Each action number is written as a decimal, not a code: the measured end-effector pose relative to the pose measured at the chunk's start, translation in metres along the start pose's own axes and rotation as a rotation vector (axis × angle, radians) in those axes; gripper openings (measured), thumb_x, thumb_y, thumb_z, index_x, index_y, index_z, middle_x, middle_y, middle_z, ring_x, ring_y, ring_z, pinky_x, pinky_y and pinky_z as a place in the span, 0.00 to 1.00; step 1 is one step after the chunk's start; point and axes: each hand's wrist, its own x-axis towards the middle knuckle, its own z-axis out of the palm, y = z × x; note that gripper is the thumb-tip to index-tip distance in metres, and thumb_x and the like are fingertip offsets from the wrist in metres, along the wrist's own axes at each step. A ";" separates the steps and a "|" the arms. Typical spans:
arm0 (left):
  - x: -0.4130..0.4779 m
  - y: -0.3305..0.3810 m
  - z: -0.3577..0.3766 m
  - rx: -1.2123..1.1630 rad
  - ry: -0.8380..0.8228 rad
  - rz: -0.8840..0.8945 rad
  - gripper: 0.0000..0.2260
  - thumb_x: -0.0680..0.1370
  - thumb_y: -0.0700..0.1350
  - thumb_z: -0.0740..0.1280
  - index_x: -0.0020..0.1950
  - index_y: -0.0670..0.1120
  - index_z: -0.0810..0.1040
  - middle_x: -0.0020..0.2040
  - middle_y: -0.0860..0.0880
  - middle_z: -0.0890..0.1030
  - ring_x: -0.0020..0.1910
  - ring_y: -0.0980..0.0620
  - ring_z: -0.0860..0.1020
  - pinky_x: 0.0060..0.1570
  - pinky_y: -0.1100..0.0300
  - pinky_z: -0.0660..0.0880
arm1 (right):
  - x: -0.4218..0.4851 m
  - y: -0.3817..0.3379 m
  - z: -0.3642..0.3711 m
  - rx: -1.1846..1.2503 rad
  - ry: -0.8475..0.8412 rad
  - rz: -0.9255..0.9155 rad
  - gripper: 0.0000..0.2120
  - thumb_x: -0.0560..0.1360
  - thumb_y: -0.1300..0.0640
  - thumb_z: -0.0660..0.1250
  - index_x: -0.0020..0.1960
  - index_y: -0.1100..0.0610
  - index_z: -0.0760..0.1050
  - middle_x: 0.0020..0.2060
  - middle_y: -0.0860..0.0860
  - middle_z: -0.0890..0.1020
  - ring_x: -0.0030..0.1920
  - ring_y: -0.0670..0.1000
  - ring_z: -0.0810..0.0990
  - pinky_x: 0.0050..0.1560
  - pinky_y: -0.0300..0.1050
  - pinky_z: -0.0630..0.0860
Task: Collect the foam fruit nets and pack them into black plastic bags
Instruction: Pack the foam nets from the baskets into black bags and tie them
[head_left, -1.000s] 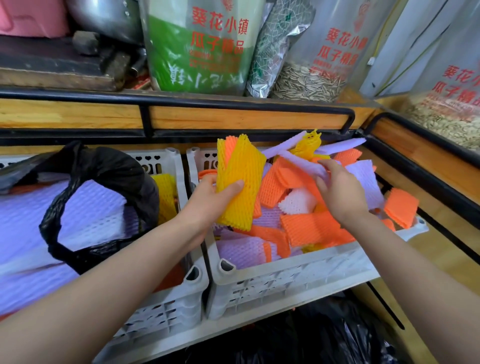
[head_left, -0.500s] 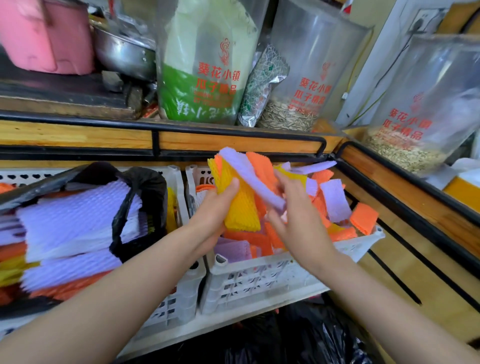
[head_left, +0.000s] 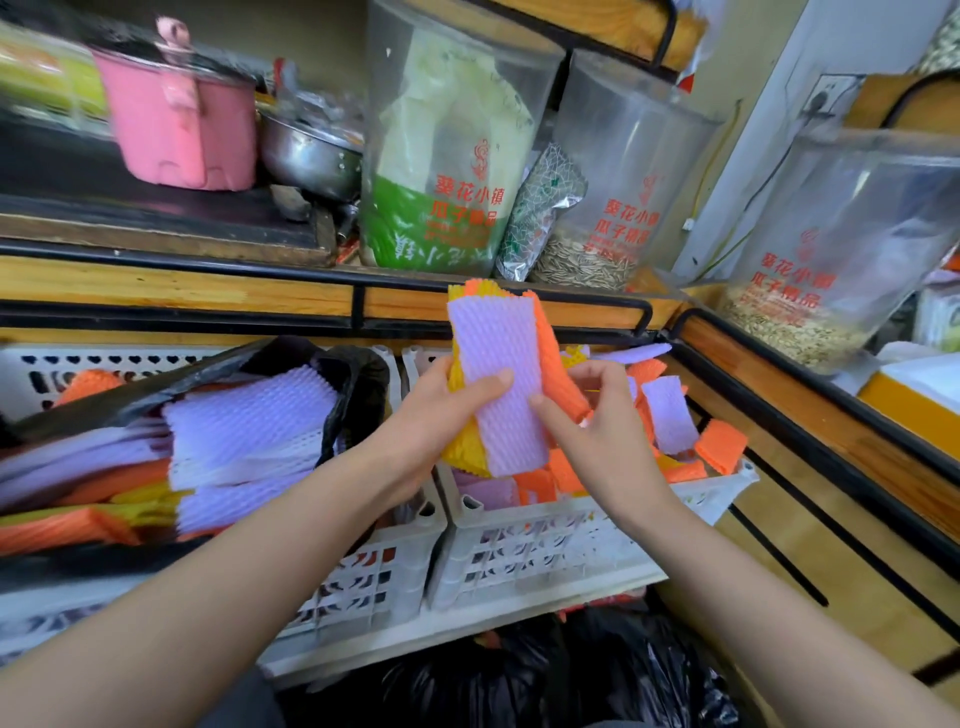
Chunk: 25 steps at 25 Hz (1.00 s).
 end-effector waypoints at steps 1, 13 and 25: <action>-0.005 0.005 -0.001 0.025 0.044 0.023 0.13 0.77 0.42 0.67 0.60 0.43 0.73 0.55 0.45 0.82 0.48 0.51 0.82 0.44 0.59 0.80 | 0.003 -0.004 0.001 0.002 0.067 -0.014 0.15 0.73 0.61 0.70 0.53 0.54 0.66 0.47 0.47 0.74 0.48 0.49 0.76 0.55 0.47 0.74; -0.060 0.075 -0.070 -0.102 0.069 0.188 0.29 0.72 0.59 0.68 0.65 0.40 0.73 0.57 0.43 0.81 0.54 0.47 0.81 0.50 0.53 0.79 | -0.020 -0.102 0.052 -0.229 -0.168 -0.635 0.20 0.71 0.60 0.64 0.63 0.60 0.72 0.59 0.53 0.73 0.62 0.50 0.71 0.65 0.42 0.66; -0.100 0.096 -0.176 0.462 0.581 0.423 0.30 0.66 0.49 0.77 0.63 0.48 0.69 0.58 0.49 0.76 0.55 0.53 0.76 0.54 0.58 0.74 | -0.031 -0.092 0.136 -0.257 -0.140 0.027 0.25 0.72 0.57 0.71 0.63 0.65 0.64 0.58 0.56 0.67 0.62 0.56 0.68 0.65 0.51 0.66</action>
